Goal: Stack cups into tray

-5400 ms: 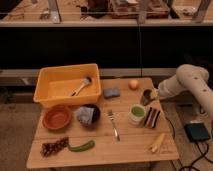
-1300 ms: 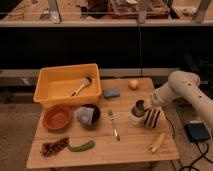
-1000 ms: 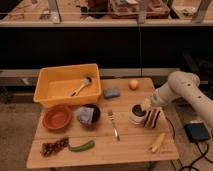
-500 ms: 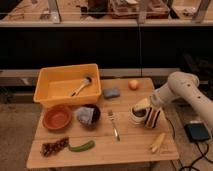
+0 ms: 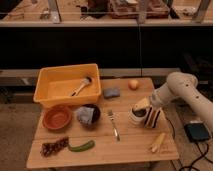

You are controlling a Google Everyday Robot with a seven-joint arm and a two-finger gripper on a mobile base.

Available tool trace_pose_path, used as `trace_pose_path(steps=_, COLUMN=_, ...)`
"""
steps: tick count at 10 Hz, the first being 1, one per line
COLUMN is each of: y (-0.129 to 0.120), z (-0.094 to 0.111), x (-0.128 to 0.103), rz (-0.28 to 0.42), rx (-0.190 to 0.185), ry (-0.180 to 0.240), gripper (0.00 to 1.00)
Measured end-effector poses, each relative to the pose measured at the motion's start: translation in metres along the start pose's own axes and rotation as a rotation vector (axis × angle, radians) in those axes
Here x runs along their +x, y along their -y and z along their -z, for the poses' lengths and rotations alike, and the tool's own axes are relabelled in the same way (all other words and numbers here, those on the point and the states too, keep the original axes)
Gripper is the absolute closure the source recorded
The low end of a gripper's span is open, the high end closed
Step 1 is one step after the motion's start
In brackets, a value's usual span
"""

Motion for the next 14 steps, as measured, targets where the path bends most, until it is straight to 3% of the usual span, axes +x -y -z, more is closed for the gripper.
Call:
trace_pose_path(steps=2, y=-0.004, z=-0.008, x=0.004, rz=-0.024, rx=-0.002, ry=0.002, gripper=0.5)
trace_pose_path(steps=7, y=-0.01, z=-0.011, x=0.005, rz=-0.047, rx=-0.006, ry=0.007, gripper=0.52)
trace_pose_path(steps=14, y=-0.003, z=-0.039, x=-0.008, rz=-0.05, rx=0.006, ry=0.049, gripper=0.55)
